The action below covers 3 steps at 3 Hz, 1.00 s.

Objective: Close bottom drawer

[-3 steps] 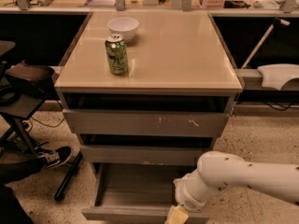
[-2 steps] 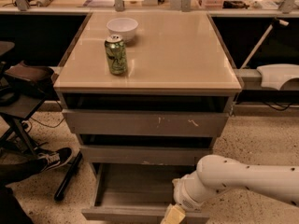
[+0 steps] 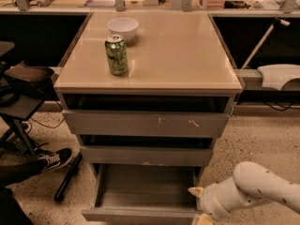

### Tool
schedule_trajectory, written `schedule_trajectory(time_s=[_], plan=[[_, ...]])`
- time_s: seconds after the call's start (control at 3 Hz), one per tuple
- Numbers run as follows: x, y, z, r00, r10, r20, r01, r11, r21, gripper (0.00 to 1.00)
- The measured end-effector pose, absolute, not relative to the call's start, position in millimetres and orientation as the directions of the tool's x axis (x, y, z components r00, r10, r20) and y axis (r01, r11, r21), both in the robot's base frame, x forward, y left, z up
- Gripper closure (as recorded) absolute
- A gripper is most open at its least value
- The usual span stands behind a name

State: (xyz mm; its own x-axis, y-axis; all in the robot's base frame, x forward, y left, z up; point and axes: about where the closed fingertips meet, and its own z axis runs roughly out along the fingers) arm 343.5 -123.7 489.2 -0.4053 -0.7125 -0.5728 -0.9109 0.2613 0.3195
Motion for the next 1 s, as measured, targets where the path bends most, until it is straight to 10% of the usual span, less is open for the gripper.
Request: schedule_trajectory(time_s=[1.0], plan=[[327, -126, 462, -0.366, -0.716, -0.594, -0.927, 0.225, 0.301, 0.0]])
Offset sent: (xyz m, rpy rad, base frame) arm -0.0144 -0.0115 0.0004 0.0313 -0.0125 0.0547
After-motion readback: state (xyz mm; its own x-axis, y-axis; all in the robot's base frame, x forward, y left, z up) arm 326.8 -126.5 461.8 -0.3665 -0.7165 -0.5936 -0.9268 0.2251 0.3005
